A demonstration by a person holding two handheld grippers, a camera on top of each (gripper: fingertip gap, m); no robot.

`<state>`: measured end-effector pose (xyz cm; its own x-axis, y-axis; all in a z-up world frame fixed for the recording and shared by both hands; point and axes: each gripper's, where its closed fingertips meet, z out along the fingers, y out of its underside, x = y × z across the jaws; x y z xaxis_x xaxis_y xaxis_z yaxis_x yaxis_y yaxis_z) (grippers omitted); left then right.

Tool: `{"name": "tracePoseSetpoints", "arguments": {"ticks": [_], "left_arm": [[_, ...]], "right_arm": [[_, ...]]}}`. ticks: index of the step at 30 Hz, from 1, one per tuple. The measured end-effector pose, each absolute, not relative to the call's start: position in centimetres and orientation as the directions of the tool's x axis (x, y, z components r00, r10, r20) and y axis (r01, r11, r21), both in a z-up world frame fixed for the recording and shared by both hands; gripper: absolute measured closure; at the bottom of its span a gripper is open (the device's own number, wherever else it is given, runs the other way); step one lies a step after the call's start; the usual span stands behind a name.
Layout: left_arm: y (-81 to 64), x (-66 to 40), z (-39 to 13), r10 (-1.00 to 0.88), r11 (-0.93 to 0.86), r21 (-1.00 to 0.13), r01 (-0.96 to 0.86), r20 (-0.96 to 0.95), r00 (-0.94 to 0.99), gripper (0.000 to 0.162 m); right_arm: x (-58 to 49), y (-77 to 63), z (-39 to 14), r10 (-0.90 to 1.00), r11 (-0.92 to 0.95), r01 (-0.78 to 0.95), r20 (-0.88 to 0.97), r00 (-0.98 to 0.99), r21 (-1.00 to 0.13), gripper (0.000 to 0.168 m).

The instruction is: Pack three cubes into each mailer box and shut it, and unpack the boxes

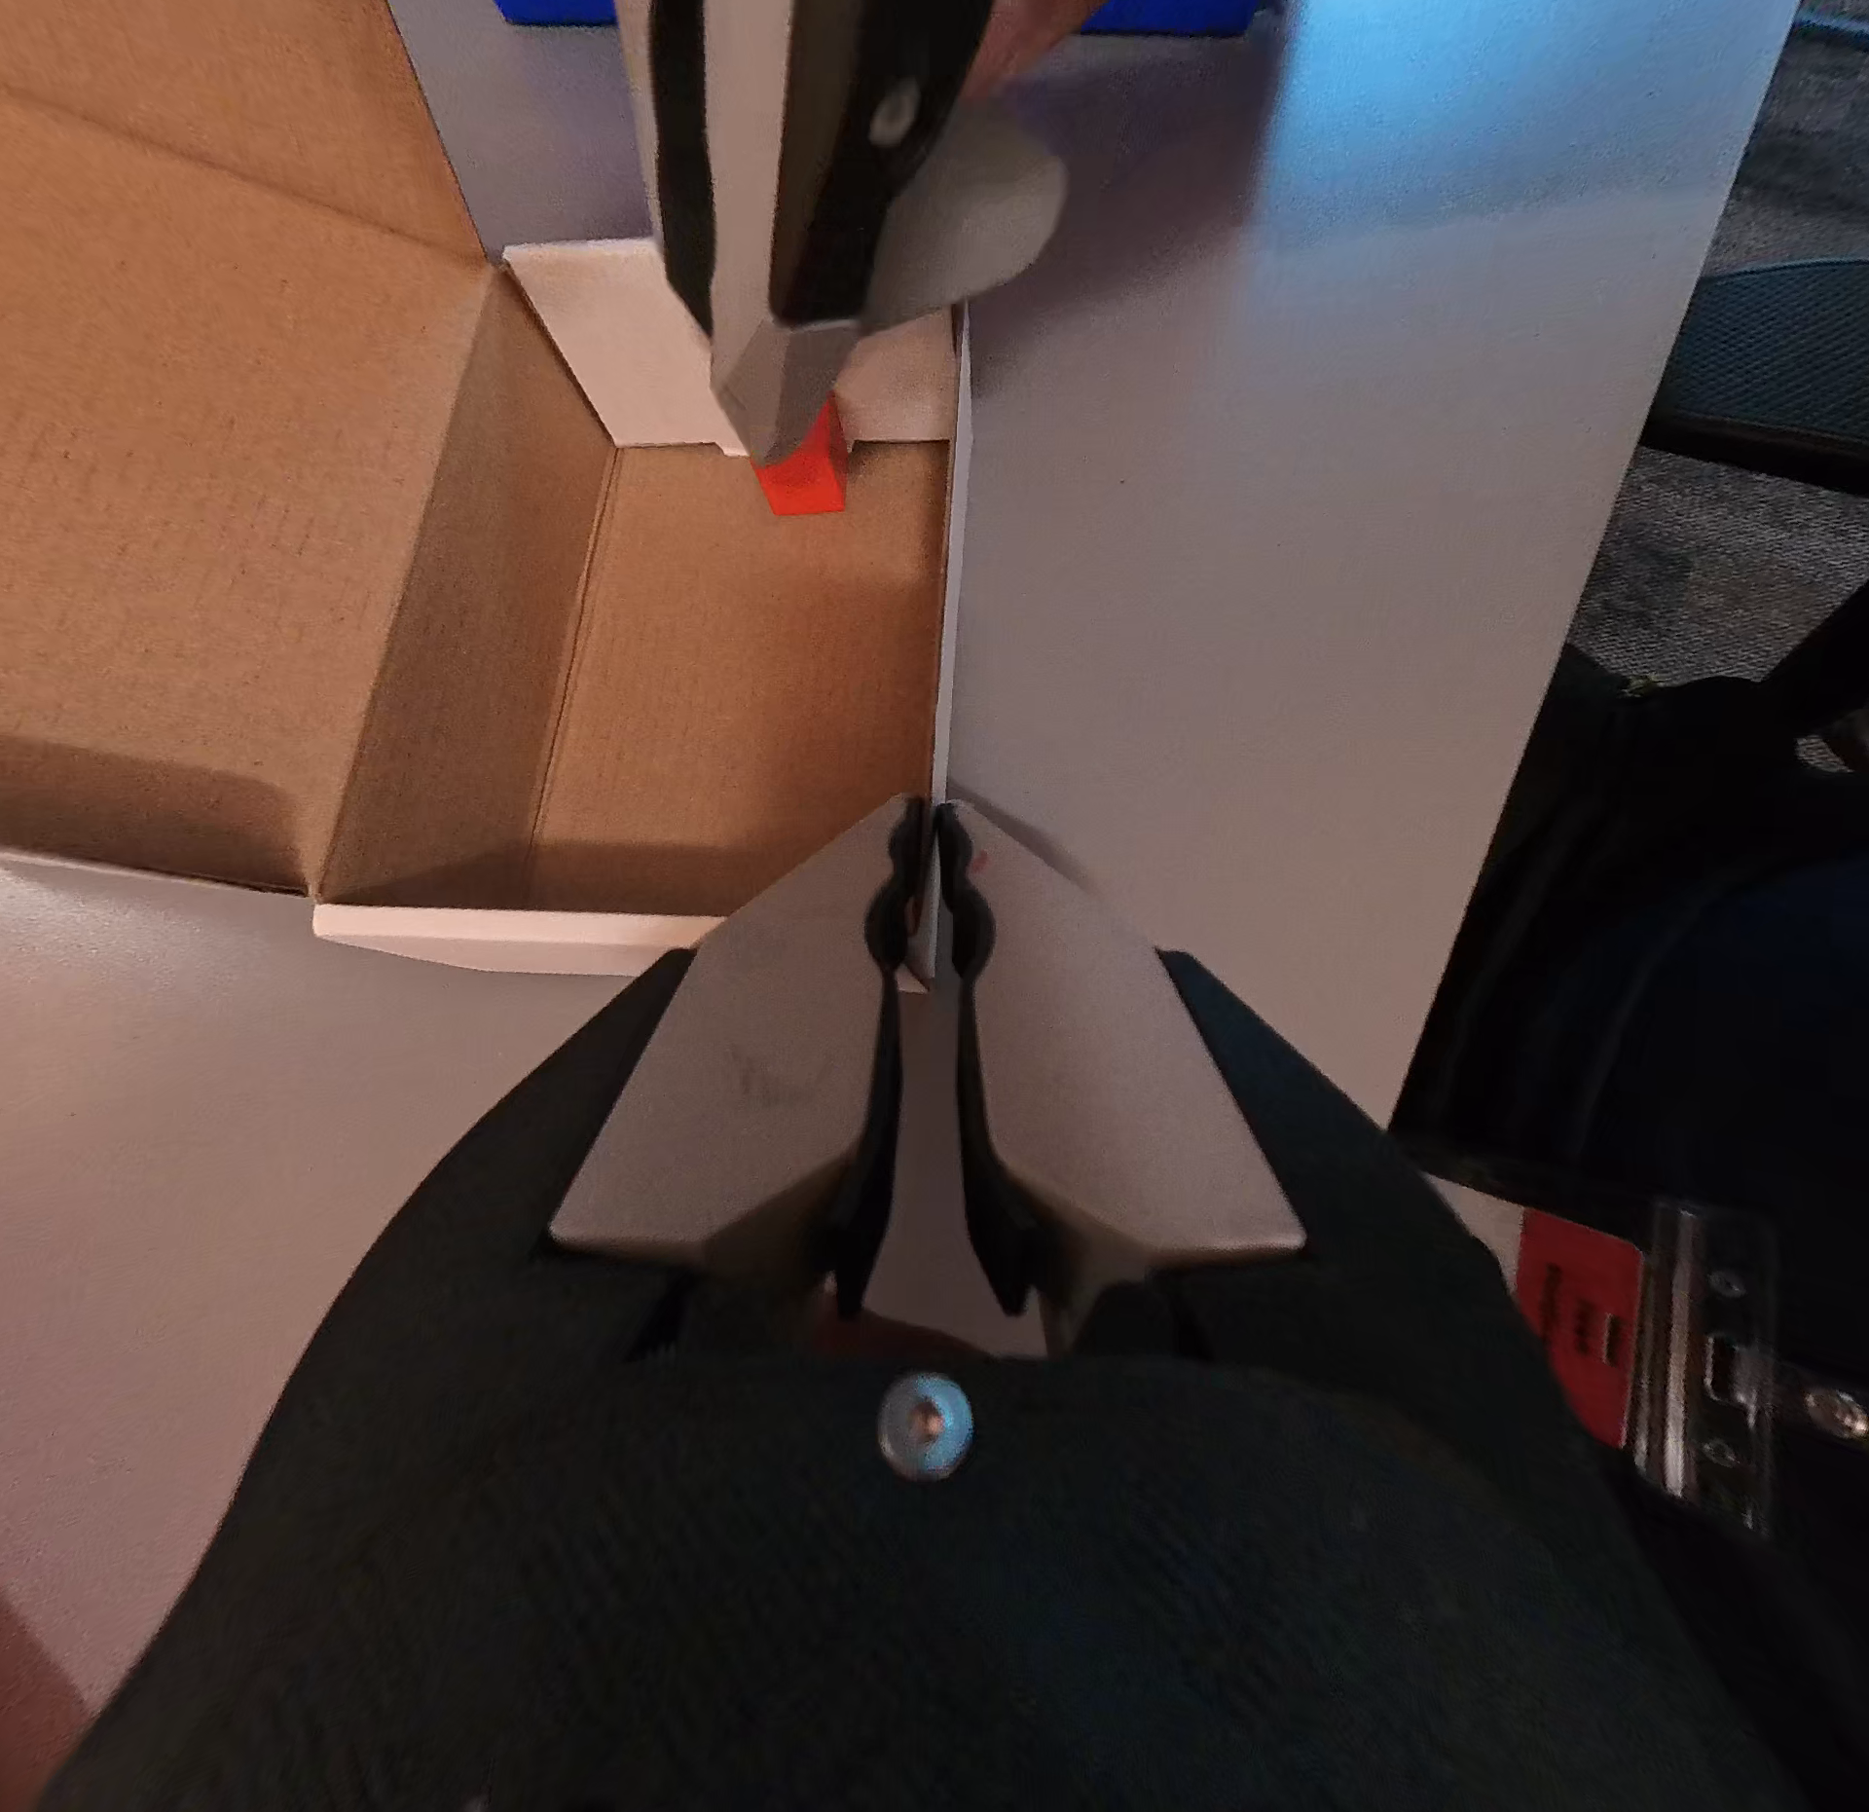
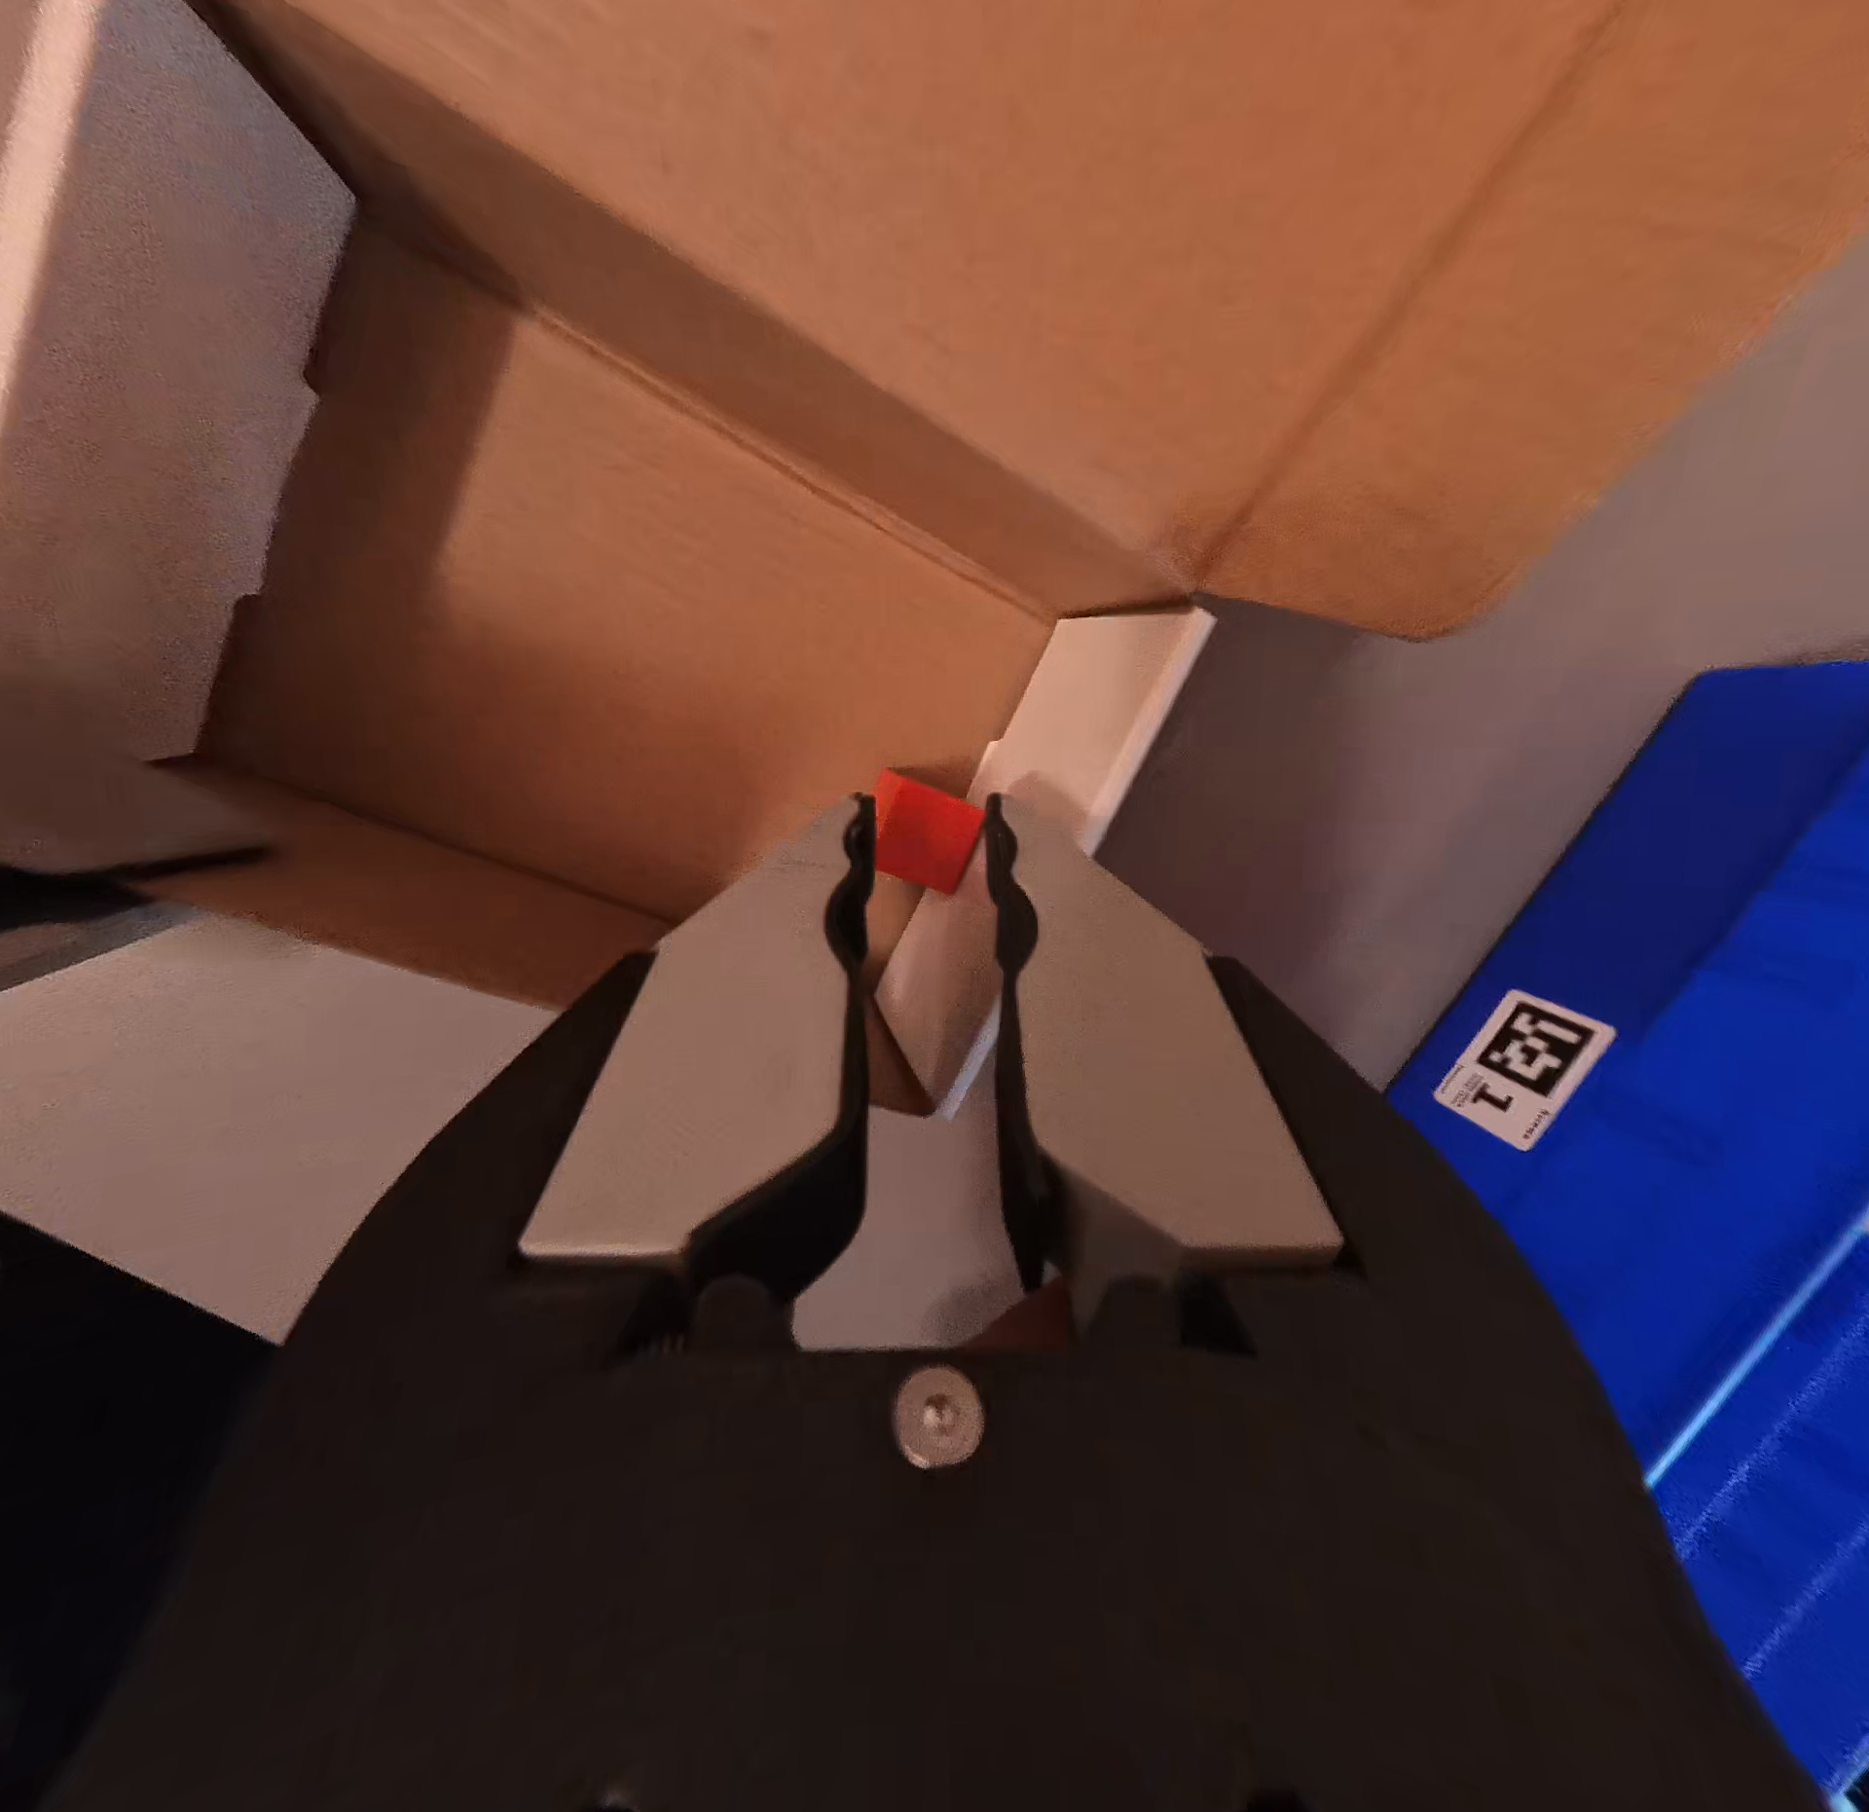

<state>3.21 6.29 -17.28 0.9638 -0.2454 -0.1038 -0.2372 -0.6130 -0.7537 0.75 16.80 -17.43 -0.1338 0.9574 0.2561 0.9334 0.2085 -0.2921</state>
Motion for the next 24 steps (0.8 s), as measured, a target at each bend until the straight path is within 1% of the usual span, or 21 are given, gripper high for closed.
{"name": "tracePoseSetpoints", "arguments": {"ticks": [2,6,7,8,9,10,11,12,13,16,18,21,22,23,24], "left_arm": [[6.3,3.2,-17.3,-0.247,-0.612,-0.755,-0.234,-0.099,0.964,0.162],[6.4,3.3,-17.3,-0.252,-0.609,-0.756,-0.241,-0.103,0.962,0.162],[6.5,3.3,-17.3,-0.253,-0.609,-0.755,-0.241,-0.103,0.962,0.162],[6.4,3.3,-17.3,-0.253,-0.612,-0.753,-0.242,-0.103,0.962,0.162],[6.4,3.3,-17.3,-0.25,-0.612,-0.753,-0.243,-0.107,0.962,0.162],[6.4,3.3,-17.3,-0.249,-0.613,-0.751,-0.245,-0.11,0.962,0.162],[6.4,3.3,-17.3,-0.248,-0.614,-0.75,-0.246,-0.113,0.962,0.162],[6.4,3.3,-17.3,-0.249,-0.615,-0.749,-0.248,-0.114,0.962,0.162],[6.4,3.3,-17.3,-0.249,-0.615,-0.748,-0.249,-0.116,0.962,0.162],[6.4,3.3,-17.3,-0.249,-0.615,-0.748,-0.247,-0.113,0.962,0.162],[6.4,3.3,-17.3,-0.249,-0.615,-0.749,-0.244,-0.109,0.962,0.162],[6.5,3.3,-17.3,-0.249,-0.616,-0.75,-0.243,-0.108,0.963,0.162],[6.5,3.4,-17.3,-0.249,-0.615,-0.751,-0.241,-0.105,0.963,0.162],[6.6,3.4,-17.3,-0.25,-0.613,-0.752,-0.241,-0.105,0.962,0.162],[6.6,3.5,-17.3,-0.25,-0.611,-0.753,-0.243,-0.108,0.962,0.162]], "right_arm": [[0.8,16.7,-18.4,0.958,0.205,0.947,0.246,-0.143,-0.246,0.148],[0.8,17.1,-18.5,0.928,0.244,0.948,0.332,-0.166,-0.206,0.149],[0.9,17.0,-18.6,0.927,0.247,0.948,0.333,-0.172,-0.201,0.153],[1.1,16.6,-18.7,0.934,0.244,0.95,0.309,-0.176,-0.195,0.159],[1.1,16.2,-18.7,0.944,0.239,0.949,0.279,-0.178,-0.203,0.159],[1.1,15.4,-18.7,0.96,0.226,0.949,0.217,-0.179,-0.221,0.153],[1.1,14.3,-18.7,0.976,0.204,0.95,0.127,-0.178,-0.236,0.158],[1.2,13.3,-18.6,0.983,0.185,0.95,0.049,-0.178,-0.25,0.152],[1.0,13.1,-18.4,0.983,0.181,0.948,0.025,-0.181,-0.264,0.146],[0.4,15.6,-17.3,0.973,0.203,0.934,0.168,-0.159,-0.294,0.145],[0.5,16.4,-17.1,0.966,0.204,0.935,0.215,-0.145,-0.288,0.143],[1.1,17.1,-17.8,0.939,0.234,0.945,0.304,-0.159,-0.229,0.146],[1.3,17.4,-18.0,0.921,0.251,0.946,0.351,-0.168,-0.204,0.152],[1.4,17.7,-18.1,0.902,0.265,0.946,0.394,-0.175,-0.187,0.153],[1.4,17.7,-18.1,0.89,0.273,0.944,0.421,-0.175,-0.185,0.154]]}}
